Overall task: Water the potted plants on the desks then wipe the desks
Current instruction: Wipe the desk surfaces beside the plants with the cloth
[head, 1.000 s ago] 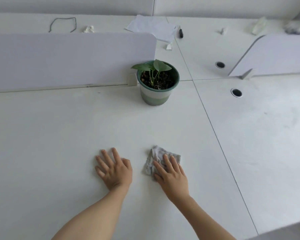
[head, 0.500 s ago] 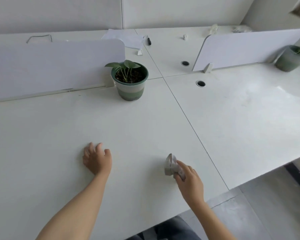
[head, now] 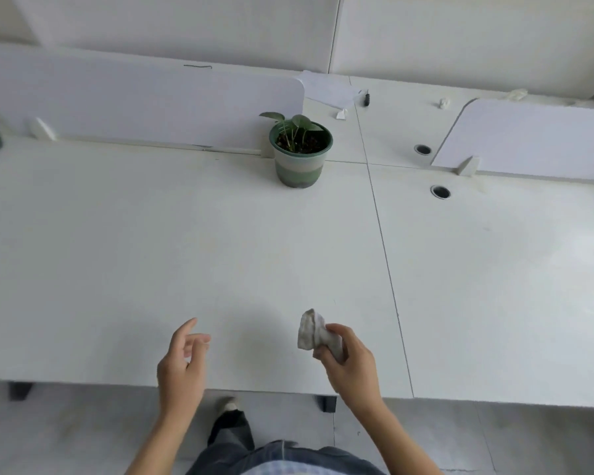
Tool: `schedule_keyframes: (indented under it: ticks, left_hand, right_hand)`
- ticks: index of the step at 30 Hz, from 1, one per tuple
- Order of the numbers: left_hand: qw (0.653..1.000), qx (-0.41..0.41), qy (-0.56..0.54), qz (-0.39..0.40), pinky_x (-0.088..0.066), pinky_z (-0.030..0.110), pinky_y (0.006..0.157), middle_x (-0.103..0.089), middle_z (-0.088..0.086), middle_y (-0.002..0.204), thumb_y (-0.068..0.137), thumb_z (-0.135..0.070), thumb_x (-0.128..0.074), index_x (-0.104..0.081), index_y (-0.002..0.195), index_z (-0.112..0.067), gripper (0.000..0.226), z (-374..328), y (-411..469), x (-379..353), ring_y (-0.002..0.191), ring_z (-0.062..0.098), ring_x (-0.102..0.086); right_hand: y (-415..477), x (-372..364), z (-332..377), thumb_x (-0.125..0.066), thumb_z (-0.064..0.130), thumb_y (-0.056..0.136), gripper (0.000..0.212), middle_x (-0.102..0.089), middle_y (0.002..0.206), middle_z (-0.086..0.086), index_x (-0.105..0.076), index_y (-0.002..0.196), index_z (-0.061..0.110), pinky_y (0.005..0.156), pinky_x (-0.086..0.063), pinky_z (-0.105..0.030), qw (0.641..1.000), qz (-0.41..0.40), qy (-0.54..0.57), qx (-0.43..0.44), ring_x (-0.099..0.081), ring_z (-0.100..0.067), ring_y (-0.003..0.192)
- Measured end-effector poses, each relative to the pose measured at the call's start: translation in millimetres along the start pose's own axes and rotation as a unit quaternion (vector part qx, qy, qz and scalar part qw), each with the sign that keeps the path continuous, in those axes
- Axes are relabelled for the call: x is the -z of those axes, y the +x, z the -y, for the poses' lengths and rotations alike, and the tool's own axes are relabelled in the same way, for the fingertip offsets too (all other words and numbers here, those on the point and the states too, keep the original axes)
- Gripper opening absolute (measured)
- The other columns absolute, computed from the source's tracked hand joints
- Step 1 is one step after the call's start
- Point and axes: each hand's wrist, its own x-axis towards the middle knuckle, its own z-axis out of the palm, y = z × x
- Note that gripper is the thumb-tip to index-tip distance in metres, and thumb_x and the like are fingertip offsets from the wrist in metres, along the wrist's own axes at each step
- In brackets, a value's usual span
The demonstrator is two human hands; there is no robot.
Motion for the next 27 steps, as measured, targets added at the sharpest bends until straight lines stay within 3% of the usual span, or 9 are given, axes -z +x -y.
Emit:
schedule_keyframes:
  ticks: [3, 7, 10, 12, 15, 18, 21, 24, 27]
  left_hand:
    - [0.998, 0.048, -0.009, -0.028, -0.041, 0.009, 0.075, -0.067, -0.002, 0.080, 0.070, -0.047, -0.039, -0.059, 0.106, -0.017, 0.051, 15.5, -46.7, 11.0, 0.081, 0.010, -0.060]
    - [0.985, 0.140, 0.007, -0.097, -0.044, 0.034, 0.080, -0.067, 0.004, 0.078, 0.088, -0.014, -0.050, -0.063, 0.100, -0.011, 0.018, 40.3, -102.4, 42.4, 0.079, 0.022, -0.063]
    - [0.968, 0.209, 0.002, -0.140, -0.040, 0.033, 0.076, -0.067, 0.007, 0.079, 0.091, -0.005, -0.045, -0.063, 0.102, -0.007, 0.021, 59.6, -139.7, 66.5, 0.086, 0.030, -0.063]
    - [0.961, 0.234, -0.010, -0.147, -0.040, 0.032, 0.075, -0.066, 0.004, 0.077, 0.092, -0.006, -0.045, -0.062, 0.103, -0.007, 0.020, 69.3, -154.0, 77.4, 0.088, 0.032, -0.063]
    - [0.961, 0.245, -0.032, -0.123, -0.039, 0.030, 0.077, -0.067, 0.009, 0.085, 0.091, -0.006, -0.045, -0.061, 0.107, -0.007, 0.022, 83.3, -154.3, 98.1, 0.091, 0.029, -0.062]
    - [0.974, 0.216, -0.022, -0.060, -0.038, 0.026, 0.080, -0.065, 0.009, 0.105, 0.092, -0.013, -0.047, -0.058, 0.115, -0.012, 0.026, 96.6, -157.4, 132.7, 0.099, 0.022, -0.059]
    - [0.976, 0.214, 0.004, -0.046, -0.036, 0.022, 0.082, -0.062, 0.006, 0.106, 0.093, -0.016, -0.048, -0.057, 0.120, -0.012, 0.028, 119.0, -177.0, 191.2, 0.097, 0.018, -0.055]
    - [0.962, 0.245, -0.021, -0.121, -0.038, 0.026, 0.083, -0.064, 0.010, 0.110, 0.093, -0.016, -0.048, -0.058, 0.116, -0.012, 0.025, 149.3, -204.9, 262.0, 0.101, 0.024, -0.058]
    - [0.924, 0.298, -0.062, -0.232, -0.039, 0.031, 0.085, -0.064, 0.016, 0.110, 0.092, -0.014, -0.048, -0.059, 0.109, -0.008, 0.021, 177.7, -225.6, 322.1, 0.105, 0.032, -0.058]
  right_hand:
    - [-12.5, -6.7, -3.8, -0.063, 0.016, 0.080, 0.031, -0.059, 0.078, 0.015, -0.048, 0.092, 0.040, 0.067, -0.043, -0.020, 0.998, 0.060, 0.003, 0.033, -0.056, -0.005, 0.072]
    - [-38.0, -32.9, -4.2, -0.063, 0.022, 0.080, 0.022, -0.055, 0.078, 0.010, -0.056, 0.101, 0.026, 0.062, -0.037, -0.019, 0.978, 0.182, -0.039, 0.098, -0.048, -0.004, 0.065]
    - [-65.5, -43.7, -8.9, -0.061, 0.025, 0.082, 0.025, -0.047, 0.078, 0.023, -0.057, 0.106, 0.022, 0.063, -0.034, -0.007, 0.952, 0.250, -0.106, 0.141, -0.048, 0.006, 0.073]
    - [-81.8, -46.0, -14.4, -0.062, 0.025, 0.080, 0.024, -0.053, 0.083, 0.021, -0.059, 0.103, 0.023, 0.065, -0.035, -0.005, 0.951, 0.246, -0.124, 0.142, -0.048, 0.013, 0.080]
    - [-102.1, -61.6, -11.4, -0.064, 0.023, 0.078, 0.016, -0.063, 0.086, 0.004, -0.058, 0.091, 0.032, 0.067, -0.042, -0.017, 0.964, 0.216, -0.117, 0.100, -0.056, -0.004, 0.080]
    - [-124.7, -102.6, 11.3, -0.064, 0.024, 0.078, 0.026, -0.062, 0.077, 0.006, -0.048, 0.078, 0.045, 0.062, -0.046, -0.027, 0.969, 0.206, -0.094, 0.097, -0.057, -0.019, 0.073]
    - [-159.2, -160.1, 41.3, -0.062, 0.027, 0.078, 0.023, -0.061, 0.071, 0.000, -0.047, 0.078, 0.044, 0.059, -0.046, -0.031, 0.962, 0.234, -0.081, 0.118, -0.052, -0.022, 0.063]
    - [-204.5, -220.4, 62.1, -0.061, 0.021, 0.082, 0.017, -0.061, 0.081, -0.006, -0.052, 0.090, 0.033, 0.065, -0.045, -0.030, 0.932, 0.303, -0.102, 0.169, -0.053, -0.025, 0.073]
    - [-237.1, -262.5, 79.5, -0.058, 0.020, 0.085, 0.019, -0.061, 0.088, -0.009, -0.056, 0.103, 0.018, 0.078, -0.046, -0.037, 0.897, 0.364, -0.153, 0.198, -0.055, -0.027, 0.087]
